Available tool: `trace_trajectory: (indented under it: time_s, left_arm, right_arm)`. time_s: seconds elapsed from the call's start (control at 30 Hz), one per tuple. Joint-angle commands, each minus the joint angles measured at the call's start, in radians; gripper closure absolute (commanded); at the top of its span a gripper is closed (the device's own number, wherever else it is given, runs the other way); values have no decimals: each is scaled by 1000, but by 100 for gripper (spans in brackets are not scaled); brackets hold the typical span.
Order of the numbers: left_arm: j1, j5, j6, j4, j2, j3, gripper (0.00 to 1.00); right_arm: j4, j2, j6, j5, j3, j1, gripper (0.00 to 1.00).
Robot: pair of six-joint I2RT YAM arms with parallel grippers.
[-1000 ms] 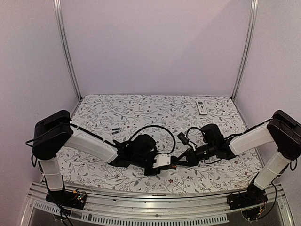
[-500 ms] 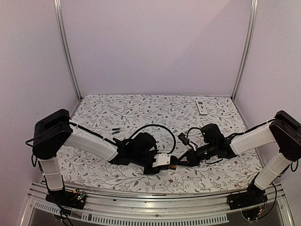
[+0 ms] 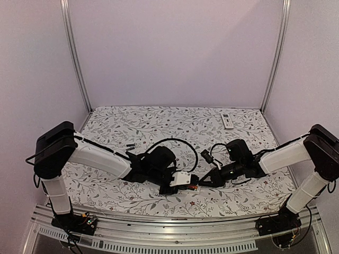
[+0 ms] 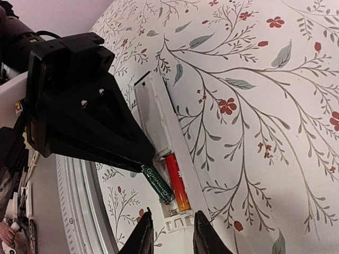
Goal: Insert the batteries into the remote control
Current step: Place the battery in the battery compartment.
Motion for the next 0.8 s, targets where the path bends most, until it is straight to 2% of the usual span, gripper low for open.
trace_trajectory:
  time_s: [0.0,0.13,0.33,0.6,0.77]
  left_arm:
    - [13,-16,23,-68,-10,32,100]
    - [8,-22,22,-146,15,76,100]
    - [-7,-40,38,-174,32,100,100]
    - [-20,-54,40,-185,67,117,100]
    - [-28,-66,35,-183,87,139,100]
  right_arm:
    - [-34,-31,-9,11,26,7,75]
    - [-94,-38,-6,35,49,15,75]
    - [-295,-11,71,75,114,24,75]
    - [-274,-32,312,78,64,26,76]
    - [-265,-38,374,92,67,33,75]
